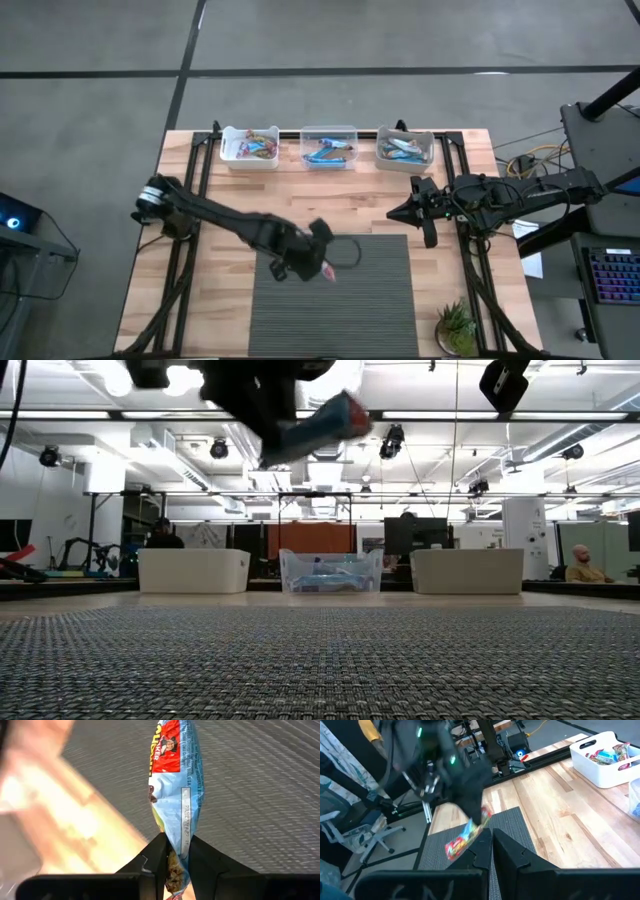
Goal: Pick and place Granola Bars by type
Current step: Put the red granola bar into the white bin
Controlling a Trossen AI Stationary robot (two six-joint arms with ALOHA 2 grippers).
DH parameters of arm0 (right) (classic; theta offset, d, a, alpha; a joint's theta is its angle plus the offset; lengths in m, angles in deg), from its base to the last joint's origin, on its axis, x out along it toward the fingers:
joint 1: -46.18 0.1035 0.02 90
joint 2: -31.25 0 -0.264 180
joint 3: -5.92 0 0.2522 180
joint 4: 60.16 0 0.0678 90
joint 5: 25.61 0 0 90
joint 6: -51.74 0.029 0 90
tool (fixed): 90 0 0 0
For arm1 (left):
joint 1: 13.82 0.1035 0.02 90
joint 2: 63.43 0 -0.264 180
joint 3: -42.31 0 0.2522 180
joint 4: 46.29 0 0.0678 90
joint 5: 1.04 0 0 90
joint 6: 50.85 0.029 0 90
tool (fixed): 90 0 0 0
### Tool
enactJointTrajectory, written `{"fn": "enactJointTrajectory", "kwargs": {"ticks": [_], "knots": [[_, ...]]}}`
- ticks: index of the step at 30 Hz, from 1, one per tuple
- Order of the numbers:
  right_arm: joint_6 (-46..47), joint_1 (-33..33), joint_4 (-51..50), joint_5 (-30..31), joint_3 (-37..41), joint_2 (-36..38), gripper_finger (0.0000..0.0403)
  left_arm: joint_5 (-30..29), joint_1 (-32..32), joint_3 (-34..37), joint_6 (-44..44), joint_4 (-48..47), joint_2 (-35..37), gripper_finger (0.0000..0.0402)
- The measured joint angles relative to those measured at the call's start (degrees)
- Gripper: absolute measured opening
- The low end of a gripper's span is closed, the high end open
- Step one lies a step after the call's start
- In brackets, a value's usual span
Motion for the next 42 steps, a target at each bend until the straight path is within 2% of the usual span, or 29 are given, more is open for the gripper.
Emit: {"fn": "enactJointTrajectory", "kwargs": {"ticks": [7, 11, 21, 32, 42], "knots": [[0.04, 0.0, 0.1, 0.01, 0.0, 0.0, 0.0008, -0.31, 6.96, 0.02, -2.85, -3.04, 7.45, 0.0052], [0.04, 0.0, 0.06, -0.02, 0.0, 0.0, 0.0008, -2.64, 12.08, 0.02, -3.2, -5.1, 11.45, 0.0052], [0.04, 0.0, 0.07, 0.0, 0.0, 0.0, 0.0008, -4.09, 27.33, 0.04, -3.04, -7.31, 19.25, 0.0052], [0.22, 0.0, 0.04, 0.03, 0.0, 0.0, 0.0009, -3.07, 45.23, 0.09, -1.93, -9.9, 20.22, 0.0052], [0.11, 0.0, 0.04, 1.41, 0.0, -0.02, 0.0008, -2.27, 53.89, 0.13, -3.48, -10.37, 19.89, 0.0052]]}}
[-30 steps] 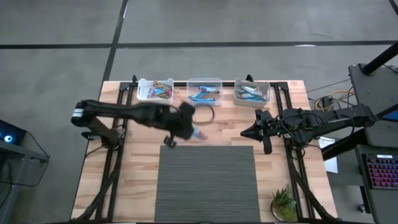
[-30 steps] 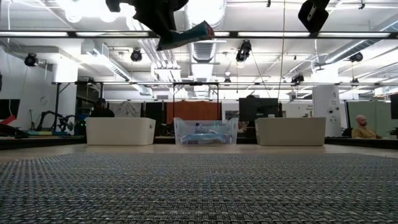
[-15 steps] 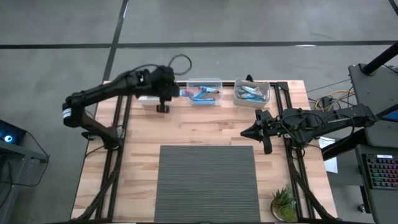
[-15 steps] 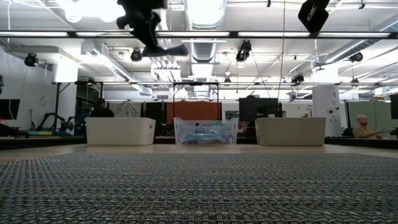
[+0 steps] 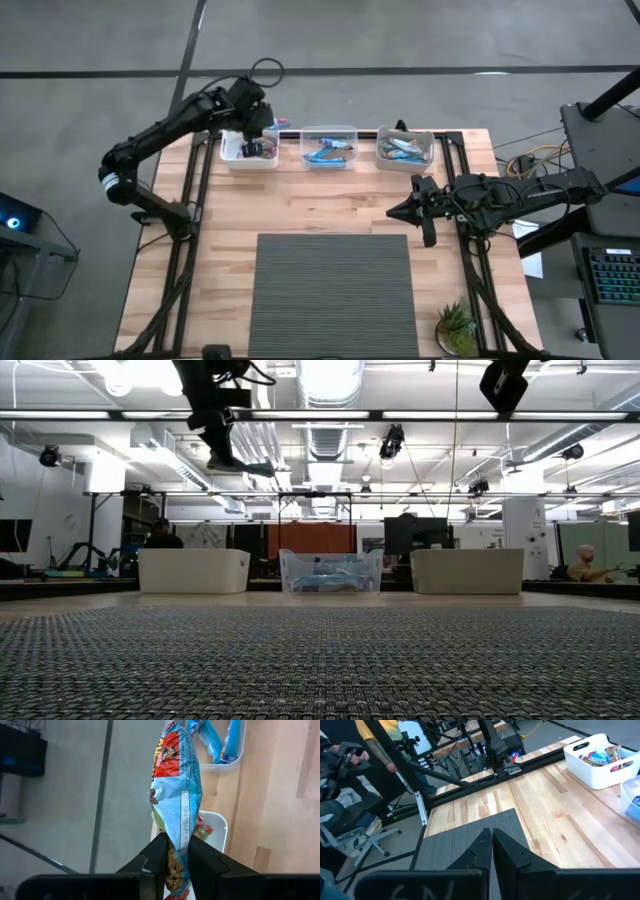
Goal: Pick and place Granola Bars by type
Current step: Put the red granola bar into the white bin
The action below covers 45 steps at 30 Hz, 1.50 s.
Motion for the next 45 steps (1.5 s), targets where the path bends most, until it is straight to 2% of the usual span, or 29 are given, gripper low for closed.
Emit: {"fn": "enactJointTrajectory", "kwargs": {"ticks": [6, 13, 20, 26, 31, 36, 45], "knots": [[-0.14, 0.0, 0.0, 0.11, 0.0, 0.0, 0.0008, 0.15, 2.71, 0.02, -0.64, -0.02, -0.02, 0.0052], [-0.14, 0.0, 0.0, 0.11, 0.0, 0.0, 0.0008, 1.36, 6.23, 0.95, -5.44, 0.11, -0.02, 0.0052], [-0.11, 0.0, -0.02, 0.11, 0.0, 0.0, 0.0008, 3.37, 8.88, 8.61, -5.55, 0.15, -0.04, 0.0052], [-0.08, 0.0, -0.03, 0.09, 0.0, 0.0, 0.0008, 3.33, 8.97, 18.12, -1.01, 5.37, -0.07, 0.0052], [0.43, 0.0, -0.02, 0.07, 0.0, 0.0, 0.0008, -0.14, 8.97, 24.57, 2.11, 9.58, -0.09, 0.0052], [0.55, 0.0, -0.02, 0.07, 0.0, 0.0, 0.0008, -2.34, 8.99, 27.75, 3.54, 10.49, -0.09, 0.0052], [0.56, 0.0, -0.02, 0.07, 0.0, 0.0, 0.0008, -1.99, 9.14, 29.16, 1.22, 14.09, -0.09, 0.0057]]}}
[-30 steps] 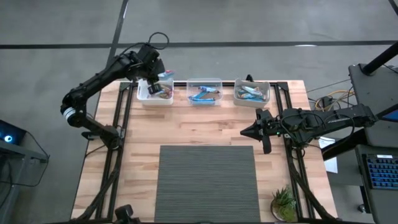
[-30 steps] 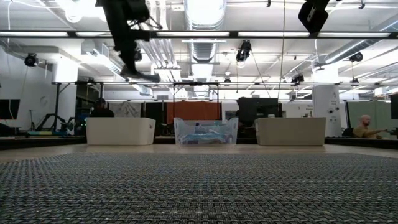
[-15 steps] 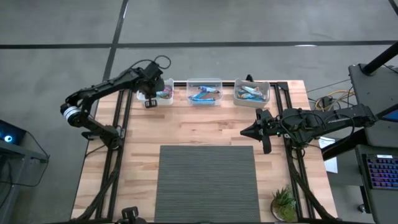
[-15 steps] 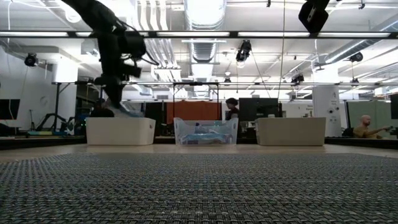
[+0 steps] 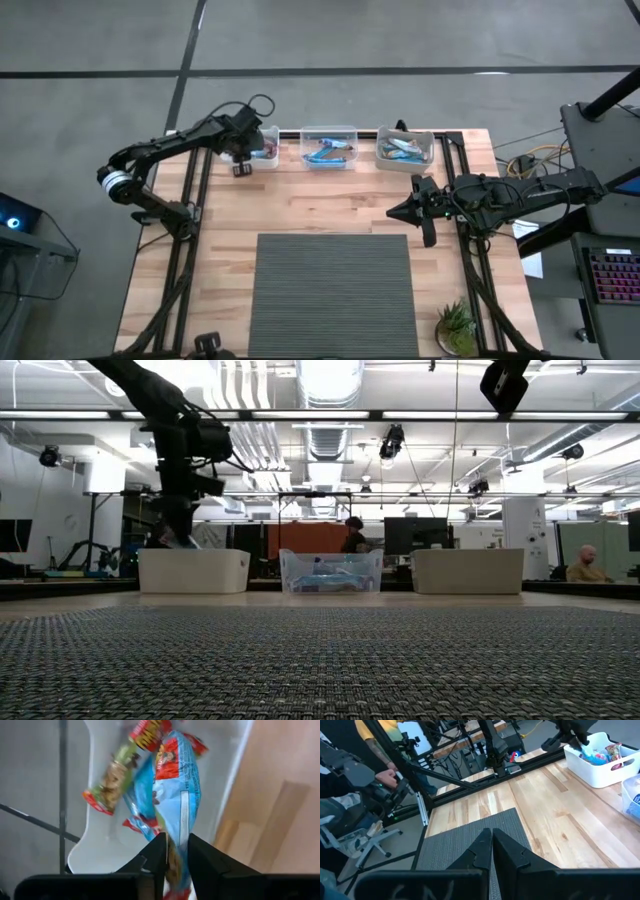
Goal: Pick and place Granola Bars by type
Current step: Put the red granola bar into the white bin, then return to Home Position
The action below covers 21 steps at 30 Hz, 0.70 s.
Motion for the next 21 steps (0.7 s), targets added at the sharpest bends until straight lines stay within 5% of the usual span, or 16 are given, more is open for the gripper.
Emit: {"fn": "enactJointTrajectory", "kwargs": {"ticks": [9, 13, 21], "knots": [[1.79, 0.0, 0.02, -0.04, 0.0, -0.02, 0.0008, -1.39, 0.07, 0.0, -1.27, 2.99, -0.02, 0.0139], [1.63, 0.0, 0.0, -0.02, 0.0, -0.02, 0.0008, -3.67, -0.08, -0.41, -3.52, 0.77, -0.02, 0.0146], [-1.91, 0.0, -0.01, 4.4, 0.0, -0.02, 0.0009, 16.57, -1.55, -3.13, -21.91, 1.64, 4.72, 0.0066]]}}
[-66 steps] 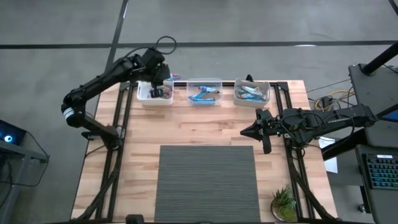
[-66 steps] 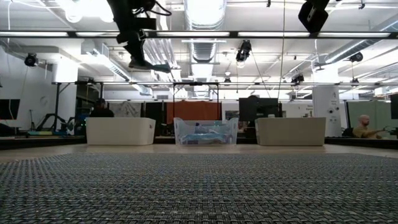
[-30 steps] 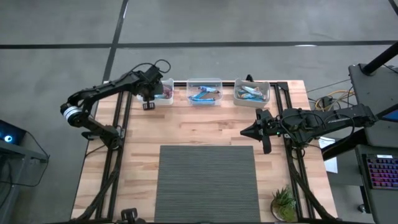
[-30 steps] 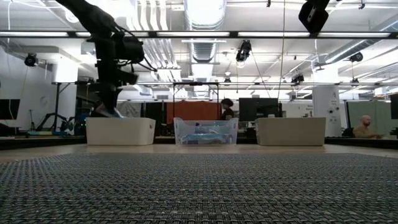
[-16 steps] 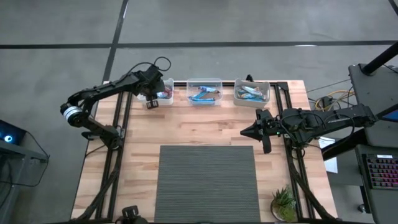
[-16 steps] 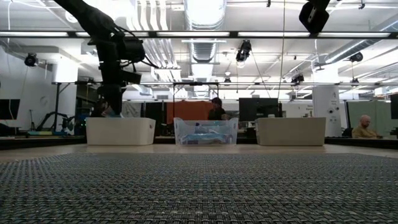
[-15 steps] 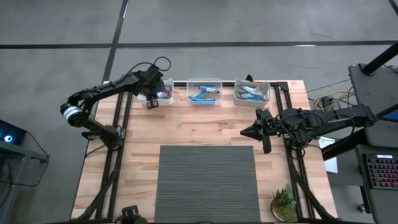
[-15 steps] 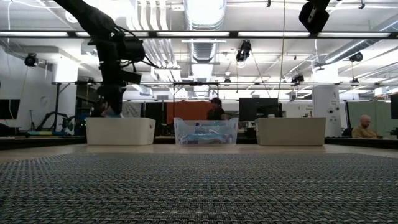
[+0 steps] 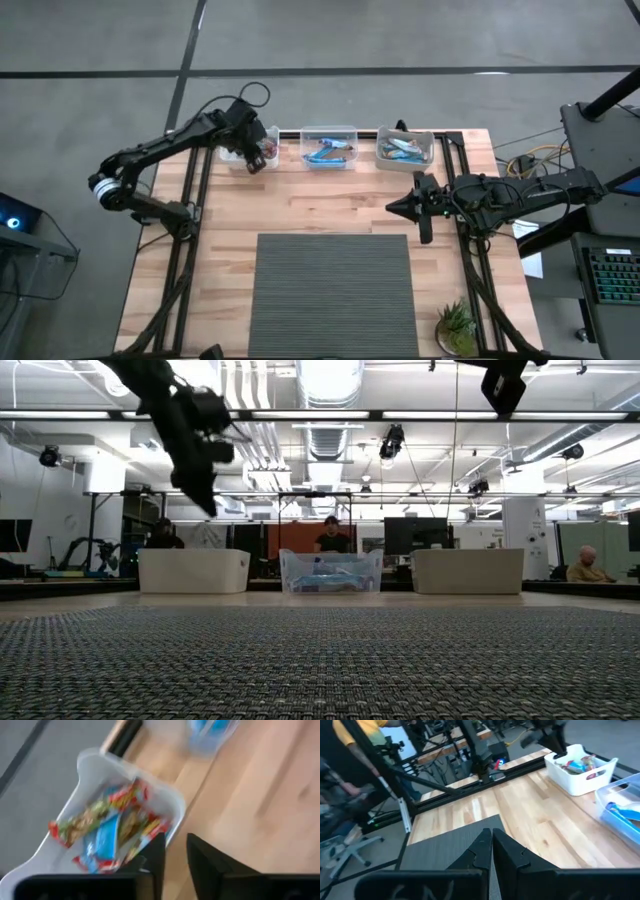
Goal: Pick and place Granola Bars by type
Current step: Return to Home Position
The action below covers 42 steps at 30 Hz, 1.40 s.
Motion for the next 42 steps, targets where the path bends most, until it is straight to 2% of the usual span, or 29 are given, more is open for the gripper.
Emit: {"fn": "enactJointTrajectory", "kwargs": {"ticks": [4, 6, 15, 20, 25, 27, 30, 35, 39, 42], "knots": [[0.21, 0.0, -0.01, 1.48, 0.0, 0.02, 0.0008, 2.1, -3.12, 0.02, -5.58, 4.91, 5.3, 0.0014], [0.19, 0.0, -0.01, 1.46, 0.0, 0.02, 0.0008, 2.11, -5.4, 0.03, -7.95, 7.01, 8.07, 0.0005], [1.45, 0.0, 0.03, 1.39, 0.02, 0.02, 0.0008, 2.19, -19.45, -0.02, -19.0, 21.33, 18.59, 0.0002], [-1.17, 0.0, 0.06, 1.48, 0.02, 0.02, 0.0008, 2.18, -24.7, -0.55, -20.33, 23.7, 21.82, 0.0002], [-3.0, 0.0, 0.64, 1.5, 0.02, -1.26, 0.0008, 2.21, -28.7, -0.52, -29.94, 23.47, 23.1, 0.0002], [-3.91, 0.0, 1.76, 1.5, 0.29, -2.37, 0.0009, 3.16, -31.17, 0.07, -28.29, 23.84, 23.08, 0.0002], [-7.94, 0.0, 9.17, 1.42, 3.14, -4.23, 0.0008, 6.26, -36.38, 1.91, -22.82, 25.96, 23.08, 0.0002], [-11.77, -0.17, 27.51, 0.33, 12.17, -4.87, 0.0008, 5.48, -43.24, 7.3, -21.19, 31.37, 23.98, 0.0002], [-10.0, -0.14, 36.09, -5.3, 19.52, -3.2, 0.0008, 5.57, -44.77, 13.01, -22.11, 34.72, 26.95, 0.0002], [-7.33, -0.11, 37.25, -8.18, 22.46, -0.81, 0.0008, 5.32, -44.73, 16.5, -23.02, 36.52, 30.69, 0.0002]]}}
